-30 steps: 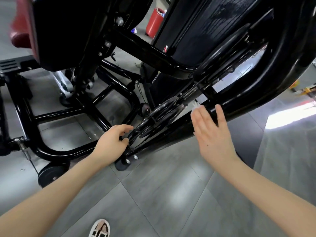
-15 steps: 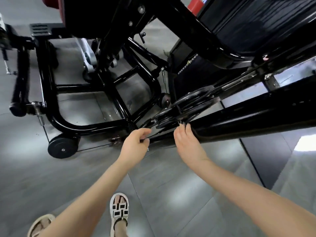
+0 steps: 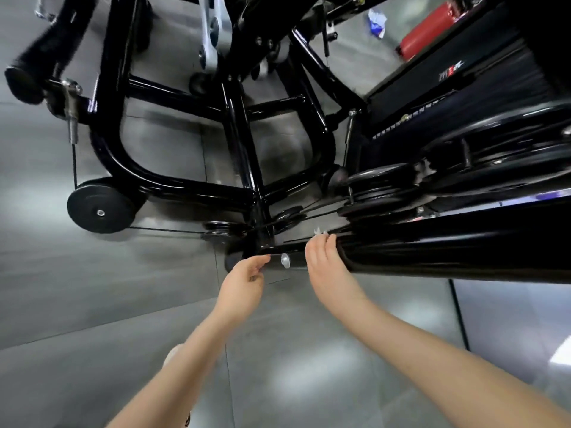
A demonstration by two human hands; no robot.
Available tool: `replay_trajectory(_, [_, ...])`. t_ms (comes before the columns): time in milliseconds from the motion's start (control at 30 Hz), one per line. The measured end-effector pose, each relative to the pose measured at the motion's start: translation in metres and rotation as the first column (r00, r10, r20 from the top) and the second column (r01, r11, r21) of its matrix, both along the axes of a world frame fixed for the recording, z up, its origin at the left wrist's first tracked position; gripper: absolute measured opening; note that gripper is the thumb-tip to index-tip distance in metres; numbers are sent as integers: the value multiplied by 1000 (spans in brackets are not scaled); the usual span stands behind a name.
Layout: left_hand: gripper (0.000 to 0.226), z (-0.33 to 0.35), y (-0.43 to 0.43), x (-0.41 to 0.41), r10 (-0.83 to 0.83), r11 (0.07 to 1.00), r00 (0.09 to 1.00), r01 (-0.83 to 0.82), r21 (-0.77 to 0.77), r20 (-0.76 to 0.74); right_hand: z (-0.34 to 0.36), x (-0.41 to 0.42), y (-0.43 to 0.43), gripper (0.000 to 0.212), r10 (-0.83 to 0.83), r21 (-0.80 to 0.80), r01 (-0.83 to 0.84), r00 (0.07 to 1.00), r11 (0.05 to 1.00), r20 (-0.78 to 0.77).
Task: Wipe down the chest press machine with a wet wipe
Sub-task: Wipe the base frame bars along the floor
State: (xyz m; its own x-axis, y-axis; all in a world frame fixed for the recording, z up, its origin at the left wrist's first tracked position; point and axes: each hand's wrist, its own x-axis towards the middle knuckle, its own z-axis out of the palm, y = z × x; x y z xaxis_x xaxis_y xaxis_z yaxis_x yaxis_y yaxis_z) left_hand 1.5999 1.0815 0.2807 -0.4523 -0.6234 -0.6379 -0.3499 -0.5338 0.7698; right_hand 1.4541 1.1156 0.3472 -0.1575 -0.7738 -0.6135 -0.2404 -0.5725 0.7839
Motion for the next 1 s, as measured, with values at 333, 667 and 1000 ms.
replay_trajectory(333, [38,-65,32,35,50,996,997,-46,71,-59,42,-24,37,49,55,-401,-52,998,915,-4])
replay_trajectory(667, [48,-124,35,-29,19,999,992,-14,40,-123,-102,2,4,60,-100,-211,134,981,968,165])
replay_trajectory(1000, [54,-210,58,-54,337,877,937,-275,394,-96,-183,1,-13,36,-96,71,91,992,993,76])
